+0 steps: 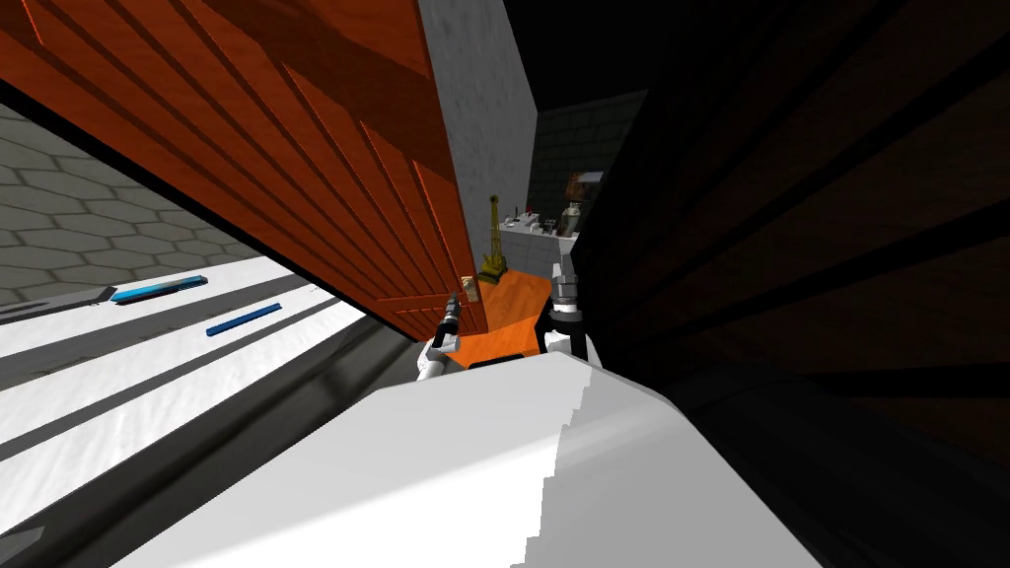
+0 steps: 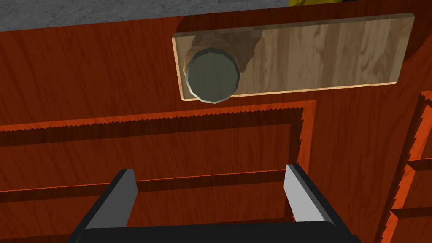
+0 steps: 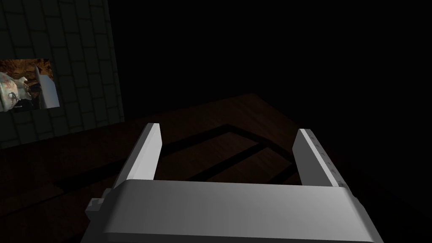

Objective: Push the door open

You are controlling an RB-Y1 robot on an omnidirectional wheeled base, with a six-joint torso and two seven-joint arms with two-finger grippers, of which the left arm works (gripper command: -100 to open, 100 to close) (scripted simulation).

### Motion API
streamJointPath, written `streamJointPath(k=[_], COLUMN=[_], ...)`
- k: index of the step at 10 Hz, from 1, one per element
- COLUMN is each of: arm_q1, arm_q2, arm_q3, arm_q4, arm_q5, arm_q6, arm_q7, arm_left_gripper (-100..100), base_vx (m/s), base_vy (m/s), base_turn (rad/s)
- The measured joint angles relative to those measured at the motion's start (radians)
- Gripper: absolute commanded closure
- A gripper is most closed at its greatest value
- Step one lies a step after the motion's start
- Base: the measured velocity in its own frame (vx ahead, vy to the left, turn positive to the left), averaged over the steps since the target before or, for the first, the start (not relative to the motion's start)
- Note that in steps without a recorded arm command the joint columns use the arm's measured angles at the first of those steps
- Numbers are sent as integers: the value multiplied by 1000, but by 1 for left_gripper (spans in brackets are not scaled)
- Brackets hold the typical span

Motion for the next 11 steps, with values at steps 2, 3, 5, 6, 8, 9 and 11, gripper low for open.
streamJointPath(k=[2, 3, 5, 6, 8, 9, 11], arm_q1=[-1, 3, 1, 1, -5, -9, -15], arm_q2=[-27, -40, -28, -13, 4, 7, 1], arm_q3=[-13, -19, -17, -15, -11, -8, -2], arm_q4=[8, -3, 1, 3, 7, 14, 21], arm_q5=[0, 0, -1, 0, 1, 1, 2], arm_q6=[-7, -2, -3, -6, -8, -11, -17], arm_q7=[3, 6, 4, 4, 5, 4, 4], arm_left_gripper=[-100, -100, -100, -100, -100, -100, -100], base_vx=[-197, -75, 150, 194, 196, 209, 215], base_vy=[-11, -3, 2, -15, -42, -27, -26], base_turn=[-1, -2, -21, -12, -15, -19, -20])
